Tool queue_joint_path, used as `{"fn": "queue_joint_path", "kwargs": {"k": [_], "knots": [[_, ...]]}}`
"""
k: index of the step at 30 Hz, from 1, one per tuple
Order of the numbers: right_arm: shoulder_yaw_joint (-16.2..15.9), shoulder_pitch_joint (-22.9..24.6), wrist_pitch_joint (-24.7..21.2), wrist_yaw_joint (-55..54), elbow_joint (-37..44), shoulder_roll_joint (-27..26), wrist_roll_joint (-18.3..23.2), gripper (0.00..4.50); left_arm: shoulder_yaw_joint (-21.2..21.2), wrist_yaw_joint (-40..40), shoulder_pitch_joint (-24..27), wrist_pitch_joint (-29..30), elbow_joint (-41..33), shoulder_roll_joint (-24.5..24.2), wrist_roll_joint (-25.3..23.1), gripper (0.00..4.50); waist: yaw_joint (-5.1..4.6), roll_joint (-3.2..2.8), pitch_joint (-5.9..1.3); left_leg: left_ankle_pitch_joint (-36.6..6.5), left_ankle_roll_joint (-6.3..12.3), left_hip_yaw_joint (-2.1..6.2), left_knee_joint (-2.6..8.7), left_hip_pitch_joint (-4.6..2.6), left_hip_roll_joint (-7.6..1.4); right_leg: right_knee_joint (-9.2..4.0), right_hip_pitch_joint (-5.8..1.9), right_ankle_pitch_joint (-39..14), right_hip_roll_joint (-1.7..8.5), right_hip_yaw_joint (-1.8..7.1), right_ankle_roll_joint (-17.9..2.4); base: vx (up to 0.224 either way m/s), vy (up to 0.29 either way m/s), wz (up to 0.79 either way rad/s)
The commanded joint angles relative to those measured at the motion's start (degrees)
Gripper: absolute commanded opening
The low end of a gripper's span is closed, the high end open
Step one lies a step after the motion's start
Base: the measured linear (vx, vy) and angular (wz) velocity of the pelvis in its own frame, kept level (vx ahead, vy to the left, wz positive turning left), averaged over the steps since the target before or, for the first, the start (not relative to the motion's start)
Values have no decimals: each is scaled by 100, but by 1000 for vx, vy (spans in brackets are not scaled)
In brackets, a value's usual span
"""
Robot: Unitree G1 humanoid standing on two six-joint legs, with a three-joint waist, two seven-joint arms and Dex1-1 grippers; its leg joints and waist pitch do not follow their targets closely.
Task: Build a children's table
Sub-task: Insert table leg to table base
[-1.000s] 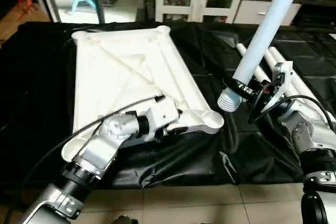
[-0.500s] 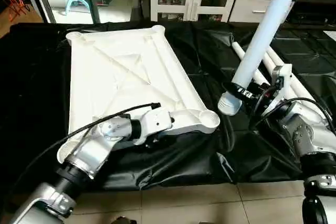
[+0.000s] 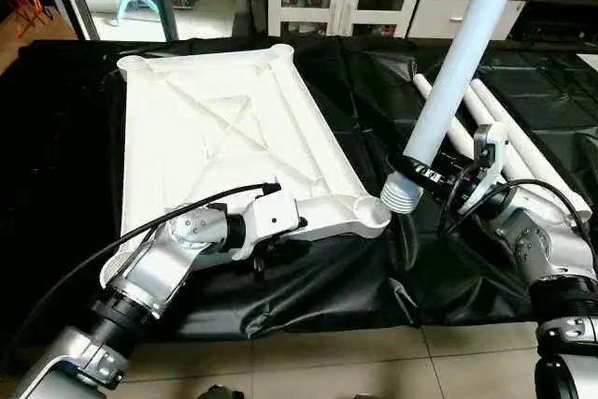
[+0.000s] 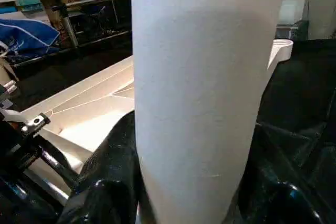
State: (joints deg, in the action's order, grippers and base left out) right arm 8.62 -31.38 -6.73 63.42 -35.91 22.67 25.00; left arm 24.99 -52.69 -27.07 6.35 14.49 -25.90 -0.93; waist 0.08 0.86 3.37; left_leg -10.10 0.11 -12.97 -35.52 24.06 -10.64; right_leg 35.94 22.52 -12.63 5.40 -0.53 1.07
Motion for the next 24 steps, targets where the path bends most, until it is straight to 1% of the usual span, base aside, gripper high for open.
{"fn": "queue_joint_path", "kwargs": {"k": [1,3,4,5,7,9,10,11,14,17,19,21,22,23,24], "knots": [[31,-60,52,-9,175,37,-26,186,31,-103,52,138,-61,-30,-69,144,-15,21,-329,-1144,113,168,495,-287,-285,-407,-88,-381,210,97,-1523,0,0,0],[29,-74,62,-18,160,34,-32,186,34,-133,43,213,-104,-46,-83,139,-16,25,-327,-1150,122,166,496,-284,-286,-407,-90,-396,211,100,-1522,0,0,0],[29,-80,65,-25,157,31,-33,186,37,-143,40,257,-129,-55,-90,120,-14,26,-327,-1146,129,163,493,-286,-287,-412,-90,-406,214,104,-1521,0,0,0],[29,-85,68,-28,154,29,-34,186,41,-148,37,281,-139,-62,-98,120,-15,24,-323,-1155,128,163,497,-286,-287,-415,-86,-426,214,104,-1521,0,0,0],[24,-97,72,-30,145,24,-36,186,60,-158,40,345,-173,-85,-132,95,-18,27,-312,-1210,103,164,507,-290,-291,-424,-76,-502,206,105,-1506,0,0,0],[19,-99,75,-26,141,21,-37,186,81,-158,57,371,-200,-102,-170,87,-21,25,-310,-1247,84,166,511,-289,-291,-431,-76,-559,210,107,-1486,0,0,0],[17,-103,78,-26,135,18,-39,186,97,-147,66,363,-209,-115,-211,66,-22,37,-309,-1266,76,165,513,-286,-292,-436,-76,-588,212,109,-1475,0,0,0],[16,-106,81,-27,131,16,-40,186,107,-139,73,357,-215,-125,-241,58,-20,35,-308,-1266,76,166,512,-287,-294,-438,-75,-596,216,111,-1472,0,0,0],[8,-119,85,-24,114,7,-43,186,125,-148,99,364,-238,-154,-280,46,-21,35,-299,-1314,47,166,523,-292,-294,-445,-60,-668,210,112,-1448,0,0,0],[-31,-147,142,-62,64,-73,-76,186,187,-95,163,333,-208,-229,-427,17,-21,33,-301,-1251,64,165,522,-289,-296,-437,-58,-566,210,113,-1455,0,0,0],[-61,-159,214,-106,33,-145,-112,186,201,-57,227,333,-194,-260,-492,7,-28,44,-287,-1286,69,162,529,-285,-296,-443,-46,-598,211,115,-1451,0,0,0],[-80,-157,249,-131,33,-188,-130,186,210,-46,271,334,-195,-286,-521,7,-27,36,-283,-1354,43,165,540,-292,-298,-454,-41,-704,210,116,-1432,0,0,0],[-156,-132,335,-191,77,-344,-176,186,173,-68,515,380,-332,-435,-548,7,-25,55,-271,-1380,33,166,547,-291,-304,-460,-35,-750,216,119,-1415,0,0,0],[-157,-132,336,-193,78,-349,-176,186,170,-68,522,383,-337,-440,-547,7,-37,52,-262,-1419,36,172,559,-267,-298,-459,-36,-819,222,123,-1384,0,0,0],[-173,-134,355,-213,84,-404,-180,186,132,-73,614,415,-414,-501,-528,7,-40,52,-262,-1439,19,182,573,-265,-304,-461,-42,-883,224,118,-1371,0,0,0]]}}
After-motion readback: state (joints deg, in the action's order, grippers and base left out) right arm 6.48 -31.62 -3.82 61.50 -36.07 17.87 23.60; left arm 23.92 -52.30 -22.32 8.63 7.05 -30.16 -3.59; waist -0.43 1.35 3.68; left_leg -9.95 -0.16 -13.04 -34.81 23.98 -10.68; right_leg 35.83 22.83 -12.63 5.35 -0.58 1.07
